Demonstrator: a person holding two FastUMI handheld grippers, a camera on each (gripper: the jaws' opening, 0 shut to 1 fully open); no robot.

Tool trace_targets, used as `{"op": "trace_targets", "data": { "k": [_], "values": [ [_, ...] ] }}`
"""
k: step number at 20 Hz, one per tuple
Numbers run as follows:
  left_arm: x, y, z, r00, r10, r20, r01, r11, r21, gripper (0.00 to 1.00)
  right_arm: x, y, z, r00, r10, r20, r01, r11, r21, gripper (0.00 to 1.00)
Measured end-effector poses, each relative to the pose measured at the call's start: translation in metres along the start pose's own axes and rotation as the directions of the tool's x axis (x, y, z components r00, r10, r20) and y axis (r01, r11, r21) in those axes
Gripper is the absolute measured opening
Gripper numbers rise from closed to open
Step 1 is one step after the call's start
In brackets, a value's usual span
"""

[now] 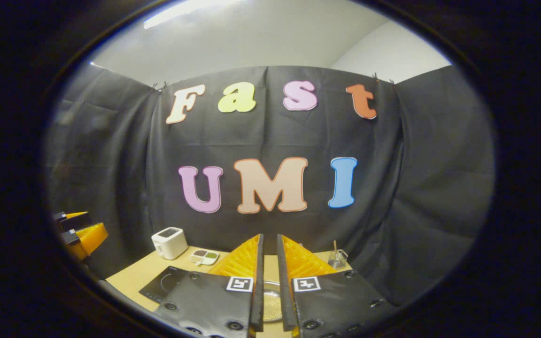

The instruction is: First push the handle of the pot to place it horizontally, then grasp the pot with both hands and set it on the induction cooktop.

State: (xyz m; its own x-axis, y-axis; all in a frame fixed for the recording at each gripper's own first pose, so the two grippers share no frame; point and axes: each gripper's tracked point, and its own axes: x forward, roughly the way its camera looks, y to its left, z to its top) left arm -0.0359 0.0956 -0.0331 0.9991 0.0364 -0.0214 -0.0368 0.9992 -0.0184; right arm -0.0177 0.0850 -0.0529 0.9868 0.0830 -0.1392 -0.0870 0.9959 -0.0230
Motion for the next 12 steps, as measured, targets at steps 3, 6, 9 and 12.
{"op": "trace_targets", "data": {
  "k": [3,6,9,12],
  "values": [
    [0.007,0.000,-0.013,0.999,0.010,-0.030,-0.010,1.000,-0.012,0.94,0.019,0.003,-0.036,0.995,0.026,-0.096,-0.020,0.998,0.062,0.04],
    [0.022,0.004,-0.029,0.997,0.035,-0.066,-0.034,0.999,0.005,0.94,0.041,0.002,-0.068,0.982,0.068,-0.178,-0.046,0.991,0.123,0.09],
    [0.035,0.002,-0.041,0.992,0.048,-0.115,-0.050,0.999,-0.008,0.95,0.061,-0.003,-0.105,0.961,0.095,-0.259,-0.045,0.980,0.193,0.12],
    [0.055,0.007,-0.054,0.983,0.088,-0.159,-0.087,0.996,0.012,0.95,0.078,-0.009,-0.139,0.941,0.128,-0.312,-0.064,0.977,0.206,0.00]
  ]
}}
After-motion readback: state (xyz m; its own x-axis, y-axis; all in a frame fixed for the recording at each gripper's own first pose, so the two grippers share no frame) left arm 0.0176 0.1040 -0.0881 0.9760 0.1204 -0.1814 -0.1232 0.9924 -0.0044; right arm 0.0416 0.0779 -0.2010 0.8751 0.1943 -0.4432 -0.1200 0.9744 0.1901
